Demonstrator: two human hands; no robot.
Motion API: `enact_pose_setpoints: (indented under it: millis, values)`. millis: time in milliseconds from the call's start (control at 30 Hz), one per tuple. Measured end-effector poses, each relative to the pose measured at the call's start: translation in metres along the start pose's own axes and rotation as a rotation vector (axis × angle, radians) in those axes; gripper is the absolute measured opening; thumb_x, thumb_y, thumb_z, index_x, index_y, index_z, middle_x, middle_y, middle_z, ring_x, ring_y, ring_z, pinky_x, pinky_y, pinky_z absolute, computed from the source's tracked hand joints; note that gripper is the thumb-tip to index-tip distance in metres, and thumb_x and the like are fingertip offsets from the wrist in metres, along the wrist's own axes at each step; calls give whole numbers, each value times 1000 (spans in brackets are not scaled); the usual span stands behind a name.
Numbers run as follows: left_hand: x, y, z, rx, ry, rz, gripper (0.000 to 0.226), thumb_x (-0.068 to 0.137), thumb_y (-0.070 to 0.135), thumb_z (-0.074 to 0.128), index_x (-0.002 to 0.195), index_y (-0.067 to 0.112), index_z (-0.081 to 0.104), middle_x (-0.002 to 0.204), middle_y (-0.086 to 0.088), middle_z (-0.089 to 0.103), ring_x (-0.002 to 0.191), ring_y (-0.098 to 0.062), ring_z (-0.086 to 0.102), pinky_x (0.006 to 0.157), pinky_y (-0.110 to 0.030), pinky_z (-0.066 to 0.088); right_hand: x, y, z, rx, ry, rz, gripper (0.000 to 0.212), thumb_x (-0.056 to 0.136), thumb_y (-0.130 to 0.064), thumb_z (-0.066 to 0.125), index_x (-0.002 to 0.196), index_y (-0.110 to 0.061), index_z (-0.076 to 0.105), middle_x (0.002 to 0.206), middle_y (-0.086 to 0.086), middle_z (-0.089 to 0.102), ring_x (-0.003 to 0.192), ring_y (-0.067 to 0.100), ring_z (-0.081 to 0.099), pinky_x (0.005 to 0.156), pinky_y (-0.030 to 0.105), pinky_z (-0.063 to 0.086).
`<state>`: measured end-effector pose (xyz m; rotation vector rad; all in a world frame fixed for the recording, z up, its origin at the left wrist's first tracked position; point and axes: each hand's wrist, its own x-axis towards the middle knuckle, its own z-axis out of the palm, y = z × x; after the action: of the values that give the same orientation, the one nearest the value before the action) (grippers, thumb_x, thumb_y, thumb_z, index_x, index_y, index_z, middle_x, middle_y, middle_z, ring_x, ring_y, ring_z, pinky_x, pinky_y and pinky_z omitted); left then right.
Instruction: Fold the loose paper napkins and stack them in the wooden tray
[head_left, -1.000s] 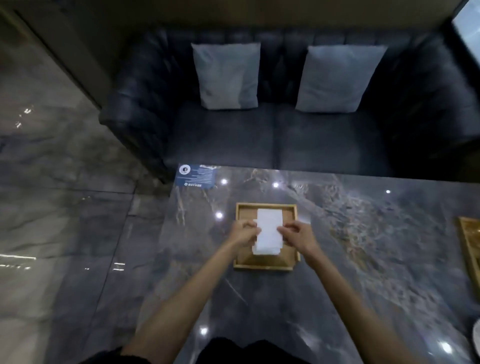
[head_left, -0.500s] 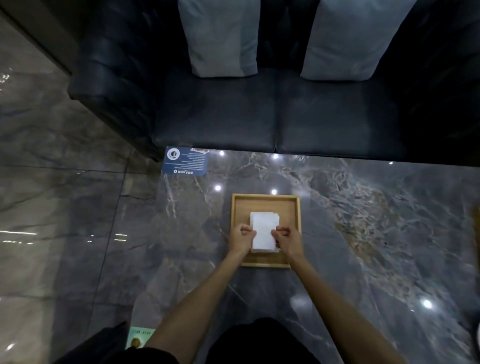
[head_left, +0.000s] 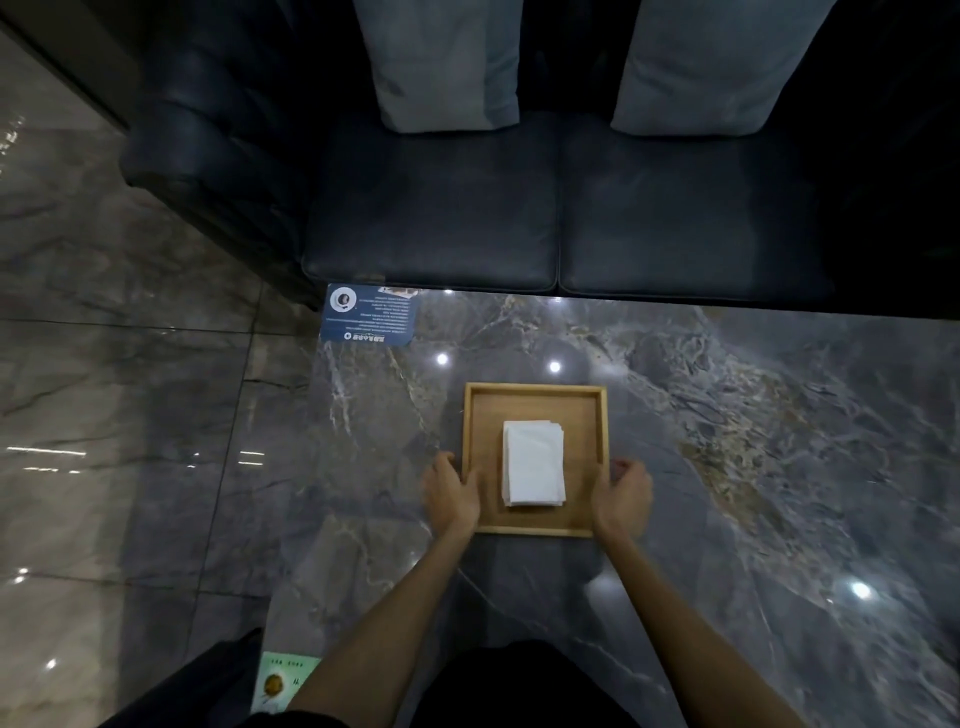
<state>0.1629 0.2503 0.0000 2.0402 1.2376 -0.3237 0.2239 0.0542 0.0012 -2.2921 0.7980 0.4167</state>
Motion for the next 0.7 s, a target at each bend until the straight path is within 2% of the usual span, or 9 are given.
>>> enact_pose_setpoints:
  millis: [67,167,367,467,700]
  values:
    - [8,-13,5,106,-89,0,31,87,27,69,112,14,57,114,-10,61,106,-28,61,92,-45,52,8,14,0,-94,-92,23,29,91,-30,62,113,-11,59,113,13,64,105,31,61,90,48,52]
    - [9,-15,5,152,-171,23,21,91,21,64,110,16,58,115,-9,65,107,-27,62,94,-44,51,15,29,0,-200,-209,16,21,94,-30,58,107,-13,59,106,10,67,96,28,64,83,44,54]
    - [12,-3,0,188,-152,172,27,97,17,52,122,12,60,122,-9,63,113,-26,60,98,-39,49,28,22,-6,-271,-199,-55,20,92,-28,60,105,-12,63,105,11,70,99,30,66,83,41,53]
    - [22,10,0,183,-138,246,27,96,14,51,120,10,62,121,-9,64,112,-27,60,96,-39,48,39,13,-11,-283,-186,-81,23,93,-27,60,107,-10,64,108,13,70,102,33,65,83,40,50]
    - [25,25,-2,247,-193,237,21,97,16,53,117,11,58,121,-9,62,113,-24,58,94,-33,45,45,9,-13,-247,-233,-56,27,91,-31,64,111,-13,64,112,12,70,104,30,65,88,43,53]
